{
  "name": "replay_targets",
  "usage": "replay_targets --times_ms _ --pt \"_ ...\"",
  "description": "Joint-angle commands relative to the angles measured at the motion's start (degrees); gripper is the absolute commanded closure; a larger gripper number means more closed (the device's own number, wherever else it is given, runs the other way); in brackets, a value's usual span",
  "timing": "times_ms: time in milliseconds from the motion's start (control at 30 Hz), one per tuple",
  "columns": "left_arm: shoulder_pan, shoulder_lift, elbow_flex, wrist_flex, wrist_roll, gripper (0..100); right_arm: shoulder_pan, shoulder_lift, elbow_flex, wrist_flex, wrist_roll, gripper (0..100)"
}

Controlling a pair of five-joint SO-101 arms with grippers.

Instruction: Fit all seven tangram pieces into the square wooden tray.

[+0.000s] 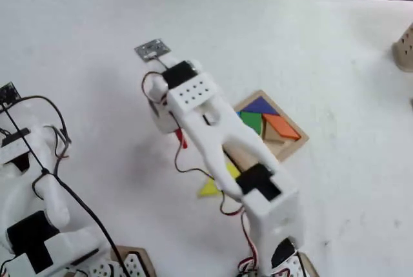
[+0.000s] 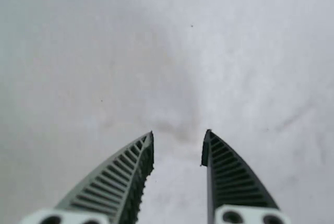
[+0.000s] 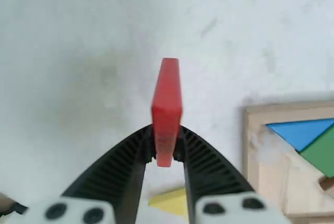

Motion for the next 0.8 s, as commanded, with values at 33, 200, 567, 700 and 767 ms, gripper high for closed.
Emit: replay_targets --times_ms 33,200,567,700,767 --pt "0.92 0.04 -2.81 -1.41 0.44 83 0.66 -18.15 13.01 -1.27 -0.26 98.1" --pt "0.92 -0.04 -1.14 -3.87 0.35 83 7.25 -36.18 28.84 -7.87 1.58 98.1" --pt "0.92 -0.04 -0.79 -4.66 0.35 83 18.33 -59.91 61.45 -25.89 -7.65 98.1" --pt "0.92 -0.04 -0.79 -4.57 0.35 83 21.58 -60.09 67.96 -31.78 -10.9 97.8" --pt "0.92 -0.04 -0.79 -4.57 0.35 83 23.69 -60.09 69.27 -33.54 -12.92 97.8"
